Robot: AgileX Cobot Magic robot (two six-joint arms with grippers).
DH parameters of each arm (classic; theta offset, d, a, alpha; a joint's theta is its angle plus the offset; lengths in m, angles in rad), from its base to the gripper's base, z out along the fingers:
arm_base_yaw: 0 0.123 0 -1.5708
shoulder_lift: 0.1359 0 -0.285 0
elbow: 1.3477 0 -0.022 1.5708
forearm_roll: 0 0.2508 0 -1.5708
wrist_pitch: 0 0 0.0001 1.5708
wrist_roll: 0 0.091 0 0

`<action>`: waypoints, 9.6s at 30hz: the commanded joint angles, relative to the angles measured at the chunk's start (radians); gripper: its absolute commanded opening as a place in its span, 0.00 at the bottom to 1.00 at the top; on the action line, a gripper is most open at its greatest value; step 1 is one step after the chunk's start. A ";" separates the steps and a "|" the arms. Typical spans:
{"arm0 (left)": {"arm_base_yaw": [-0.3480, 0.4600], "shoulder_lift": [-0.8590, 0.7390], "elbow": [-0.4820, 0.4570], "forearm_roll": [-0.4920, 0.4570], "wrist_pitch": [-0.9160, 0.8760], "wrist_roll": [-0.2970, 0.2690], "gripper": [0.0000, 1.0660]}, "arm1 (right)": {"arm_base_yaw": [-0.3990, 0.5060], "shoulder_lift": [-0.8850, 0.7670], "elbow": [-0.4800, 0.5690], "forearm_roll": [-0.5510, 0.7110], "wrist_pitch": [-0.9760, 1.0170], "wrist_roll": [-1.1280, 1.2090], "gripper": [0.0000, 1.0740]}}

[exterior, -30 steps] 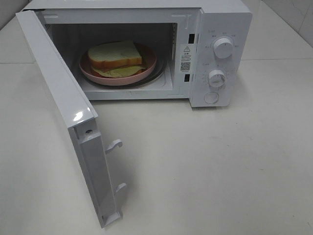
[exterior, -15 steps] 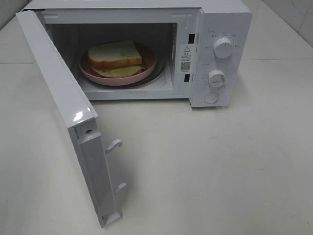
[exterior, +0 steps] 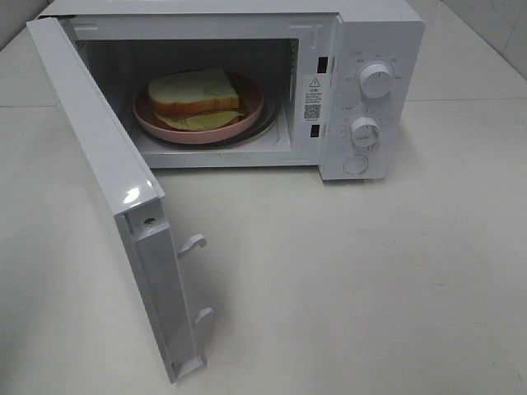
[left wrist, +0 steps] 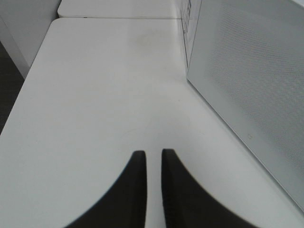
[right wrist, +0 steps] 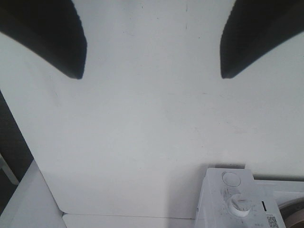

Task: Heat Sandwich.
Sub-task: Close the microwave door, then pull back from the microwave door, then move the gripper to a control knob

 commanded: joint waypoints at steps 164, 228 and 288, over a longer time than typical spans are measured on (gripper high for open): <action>-0.789 1.708 -0.722 -0.399 -1.451 0.167 0.00 | -0.006 -0.026 0.001 -0.002 -0.010 -0.005 0.71; -0.815 1.204 -0.388 -0.190 -0.454 0.199 0.97 | -0.006 -0.026 0.001 -0.002 -0.010 -0.005 0.71; 0.004 0.270 0.023 -0.084 0.222 0.044 0.97 | -0.006 -0.026 0.001 -0.002 -0.010 -0.005 0.71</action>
